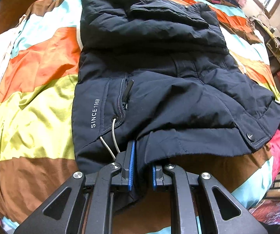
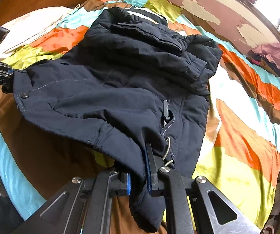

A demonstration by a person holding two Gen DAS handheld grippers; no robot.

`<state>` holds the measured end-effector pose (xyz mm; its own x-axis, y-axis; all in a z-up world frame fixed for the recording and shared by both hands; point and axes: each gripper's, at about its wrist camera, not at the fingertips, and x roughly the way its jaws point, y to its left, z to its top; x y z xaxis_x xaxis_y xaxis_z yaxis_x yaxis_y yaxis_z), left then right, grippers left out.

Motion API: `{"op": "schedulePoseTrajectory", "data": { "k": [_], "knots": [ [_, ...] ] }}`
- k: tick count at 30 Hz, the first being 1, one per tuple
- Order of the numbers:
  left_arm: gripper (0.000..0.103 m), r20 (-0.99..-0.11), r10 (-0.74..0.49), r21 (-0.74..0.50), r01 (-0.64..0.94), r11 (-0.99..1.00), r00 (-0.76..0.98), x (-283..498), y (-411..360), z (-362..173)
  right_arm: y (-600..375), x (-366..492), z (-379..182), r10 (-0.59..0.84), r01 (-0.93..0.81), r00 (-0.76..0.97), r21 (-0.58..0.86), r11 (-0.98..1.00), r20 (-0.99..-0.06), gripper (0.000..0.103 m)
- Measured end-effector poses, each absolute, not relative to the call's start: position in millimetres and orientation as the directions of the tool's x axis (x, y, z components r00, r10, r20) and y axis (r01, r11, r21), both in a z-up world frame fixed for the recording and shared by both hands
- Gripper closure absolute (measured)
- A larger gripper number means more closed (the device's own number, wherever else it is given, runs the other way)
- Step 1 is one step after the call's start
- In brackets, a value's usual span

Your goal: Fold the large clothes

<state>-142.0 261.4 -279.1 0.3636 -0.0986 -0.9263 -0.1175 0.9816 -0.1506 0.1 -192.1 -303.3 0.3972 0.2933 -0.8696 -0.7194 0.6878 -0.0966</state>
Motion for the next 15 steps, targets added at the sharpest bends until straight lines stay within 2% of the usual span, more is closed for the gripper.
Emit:
{"op": "schedulePoseTrajectory", "data": {
  "k": [9, 15],
  "knots": [
    [0.092, -0.933, -0.074, -0.145, -0.18, 0.973, 0.352, -136.3, 260.4, -271.6, -197.4, 11.0, -300.9, 0.339, -0.719, 0.35, -0.019, 0.694, -0.873, 0.092],
    [0.092, -0.932, -0.061, -0.143, -0.209, 0.968, 0.357, -133.7, 261.1, -269.9, -195.9, 17.0, -299.8, 0.361, -0.739, 0.347, -0.015, 0.674, -0.865, 0.092]
  ]
}}
